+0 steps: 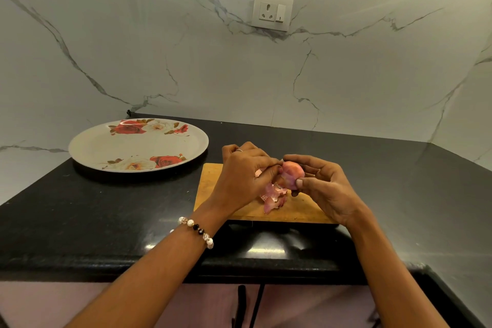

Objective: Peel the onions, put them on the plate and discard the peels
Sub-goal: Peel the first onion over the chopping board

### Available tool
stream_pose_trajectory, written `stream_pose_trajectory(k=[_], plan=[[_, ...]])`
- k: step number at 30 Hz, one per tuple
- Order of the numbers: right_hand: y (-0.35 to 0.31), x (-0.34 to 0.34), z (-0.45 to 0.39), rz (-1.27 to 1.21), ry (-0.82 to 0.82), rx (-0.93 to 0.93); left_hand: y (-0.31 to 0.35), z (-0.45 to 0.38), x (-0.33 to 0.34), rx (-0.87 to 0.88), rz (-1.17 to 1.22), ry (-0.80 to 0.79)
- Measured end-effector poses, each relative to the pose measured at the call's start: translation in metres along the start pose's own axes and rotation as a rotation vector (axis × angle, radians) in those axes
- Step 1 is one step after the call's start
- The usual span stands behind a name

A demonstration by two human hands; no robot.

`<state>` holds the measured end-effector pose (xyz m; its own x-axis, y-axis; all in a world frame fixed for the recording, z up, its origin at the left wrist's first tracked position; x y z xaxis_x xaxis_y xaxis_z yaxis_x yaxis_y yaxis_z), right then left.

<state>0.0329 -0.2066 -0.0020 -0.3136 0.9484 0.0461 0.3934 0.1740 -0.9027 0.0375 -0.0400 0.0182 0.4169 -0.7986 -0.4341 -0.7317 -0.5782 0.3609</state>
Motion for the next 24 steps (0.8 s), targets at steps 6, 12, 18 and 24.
stream_pose_trajectory(k=[6, 12, 18, 24], plan=[[0.002, 0.000, 0.000, 0.018, -0.001, 0.012, 0.001, -0.001, 0.000, -0.016, 0.012, -0.015], [0.002, 0.001, 0.000, 0.007, -0.011, 0.014, 0.005, -0.001, 0.000, 0.030, 0.003, -0.020], [0.004, 0.001, 0.002, 0.016, -0.012, 0.041, 0.009, 0.000, 0.002, 0.128, -0.053, -0.079], [0.004, 0.001, 0.003, 0.028, 0.020, 0.052, 0.012, 0.001, 0.000, 0.142, -0.119, -0.034]])
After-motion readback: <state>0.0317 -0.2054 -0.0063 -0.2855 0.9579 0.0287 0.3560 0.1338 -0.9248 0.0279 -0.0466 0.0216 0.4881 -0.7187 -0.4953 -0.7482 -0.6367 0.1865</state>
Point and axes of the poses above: each hand's wrist, its own z-axis away from the middle knuckle, its own x-axis out of the palm, y = z × x, the point moved 6 cm from there along -z, towards the middle knuckle, and after that the axes turned 6 degrees about -x, right-handed, at the moved point
